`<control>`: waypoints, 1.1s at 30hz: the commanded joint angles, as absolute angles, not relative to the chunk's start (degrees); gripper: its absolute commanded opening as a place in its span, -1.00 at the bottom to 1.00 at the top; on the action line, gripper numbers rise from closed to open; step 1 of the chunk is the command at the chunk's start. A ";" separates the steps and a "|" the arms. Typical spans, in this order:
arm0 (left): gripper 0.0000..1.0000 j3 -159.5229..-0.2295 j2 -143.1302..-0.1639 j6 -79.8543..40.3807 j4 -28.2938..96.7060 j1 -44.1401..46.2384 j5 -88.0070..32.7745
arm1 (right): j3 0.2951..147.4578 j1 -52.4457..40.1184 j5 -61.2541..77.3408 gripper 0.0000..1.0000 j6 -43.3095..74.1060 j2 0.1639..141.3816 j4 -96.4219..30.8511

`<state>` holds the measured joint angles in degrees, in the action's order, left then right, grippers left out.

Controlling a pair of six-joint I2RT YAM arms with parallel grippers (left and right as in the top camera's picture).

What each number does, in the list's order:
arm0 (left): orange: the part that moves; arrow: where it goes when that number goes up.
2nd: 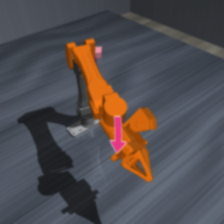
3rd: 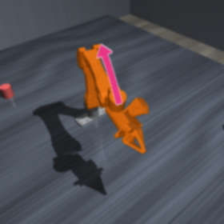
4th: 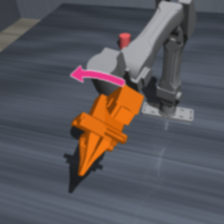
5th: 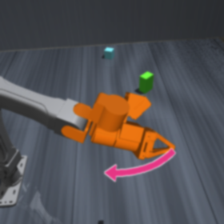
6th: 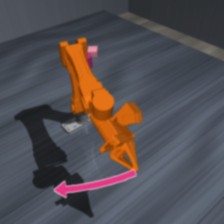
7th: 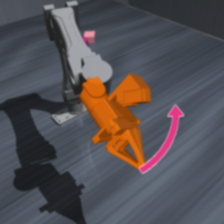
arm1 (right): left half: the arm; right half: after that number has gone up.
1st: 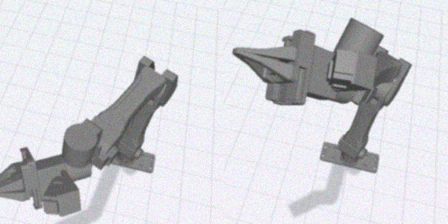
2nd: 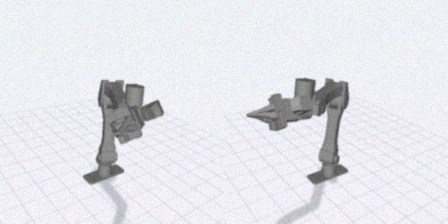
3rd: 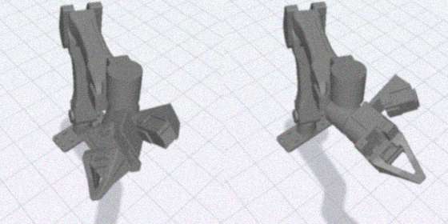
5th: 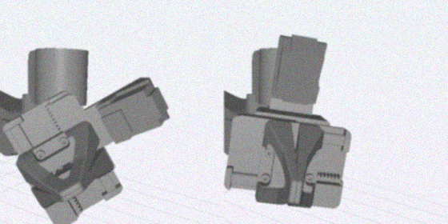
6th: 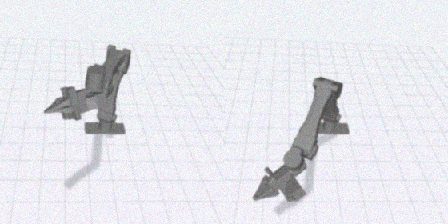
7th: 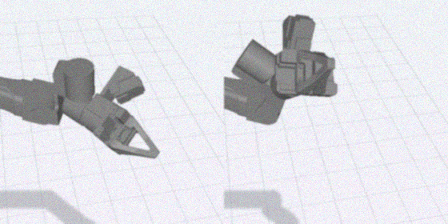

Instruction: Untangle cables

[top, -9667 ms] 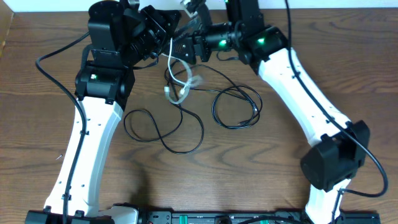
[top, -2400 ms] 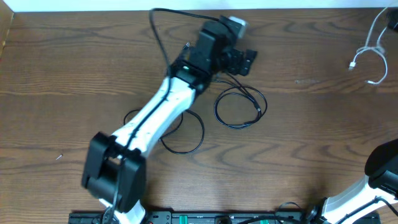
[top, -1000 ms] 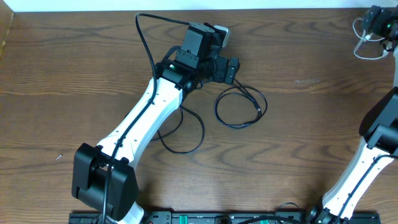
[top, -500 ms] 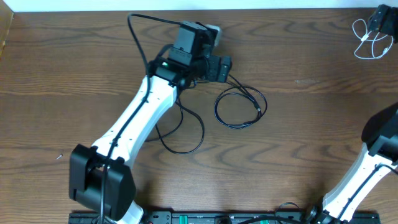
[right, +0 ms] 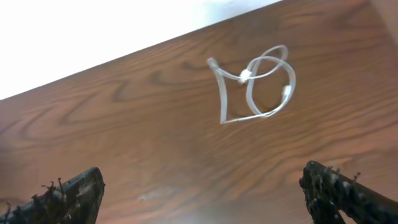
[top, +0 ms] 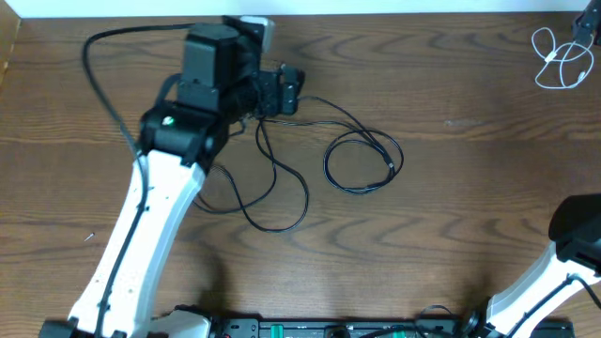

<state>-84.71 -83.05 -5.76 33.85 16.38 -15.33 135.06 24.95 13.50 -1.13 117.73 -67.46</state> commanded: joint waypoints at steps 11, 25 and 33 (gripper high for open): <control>0.90 -85.25 -79.85 -3.46 49.43 15.97 -17.98 | 136.09 17.61 30.13 0.94 -5.26 115.50 -75.77; 0.89 -80.73 -83.94 -1.76 50.96 15.99 -18.00 | 132.16 7.94 24.75 0.99 -5.21 115.50 -78.48; 0.87 -80.73 -90.39 -1.78 48.88 16.27 -19.53 | 127.74 5.82 24.73 0.99 -5.23 115.50 -78.19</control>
